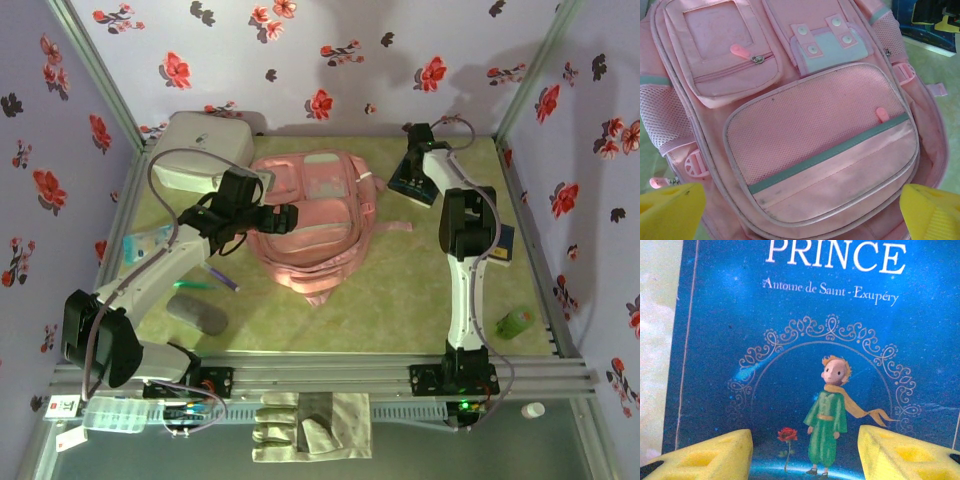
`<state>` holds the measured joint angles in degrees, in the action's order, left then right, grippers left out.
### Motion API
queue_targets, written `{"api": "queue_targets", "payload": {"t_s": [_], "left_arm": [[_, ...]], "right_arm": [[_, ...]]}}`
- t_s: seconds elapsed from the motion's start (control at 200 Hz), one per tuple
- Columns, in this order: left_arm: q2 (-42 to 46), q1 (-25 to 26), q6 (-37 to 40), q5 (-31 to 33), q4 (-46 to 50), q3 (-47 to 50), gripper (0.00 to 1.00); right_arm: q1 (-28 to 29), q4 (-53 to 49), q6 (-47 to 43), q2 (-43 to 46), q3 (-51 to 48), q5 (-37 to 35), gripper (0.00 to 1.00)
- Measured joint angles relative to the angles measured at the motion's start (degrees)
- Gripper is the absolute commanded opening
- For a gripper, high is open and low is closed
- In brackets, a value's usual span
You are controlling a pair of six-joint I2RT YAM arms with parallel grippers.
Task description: Pack the student bag
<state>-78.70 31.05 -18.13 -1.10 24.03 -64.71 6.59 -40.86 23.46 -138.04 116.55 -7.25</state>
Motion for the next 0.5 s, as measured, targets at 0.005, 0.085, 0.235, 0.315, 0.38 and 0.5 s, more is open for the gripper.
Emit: {"api": "queue_targets", "payload": {"t_s": [0.005,0.085,0.235,0.315,0.38,0.5], "left_arm": [[0.0,0.0,0.0,0.0,0.0,0.0,1.00],[-0.1,0.0,0.0,0.0,0.0,0.0,1.00],[-1.0,0.0,0.0,-0.4,0.0,-0.1,1.00],[-2.0,0.0,0.0,-0.9,0.0,-0.4,1.00],[-3.0,0.1,-0.2,-1.3,0.0,-1.0,1.00],[-4.6,0.6,-0.7,-2.0,0.0,-2.7,1.00]], "right_arm": [[0.0,0.0,0.0,0.0,0.0,0.0,0.58],[0.0,0.3,-1.0,0.3,-0.9,0.4,0.57],[-0.1,1.5,-2.5,5.3,-9.2,1.7,0.57],[-0.1,1.9,-3.0,9.3,-15.5,3.0,0.58],[-0.1,2.2,-3.5,12.9,-20.8,3.8,0.58],[-0.1,2.7,-4.0,18.5,-29.3,5.4,0.58]]}}
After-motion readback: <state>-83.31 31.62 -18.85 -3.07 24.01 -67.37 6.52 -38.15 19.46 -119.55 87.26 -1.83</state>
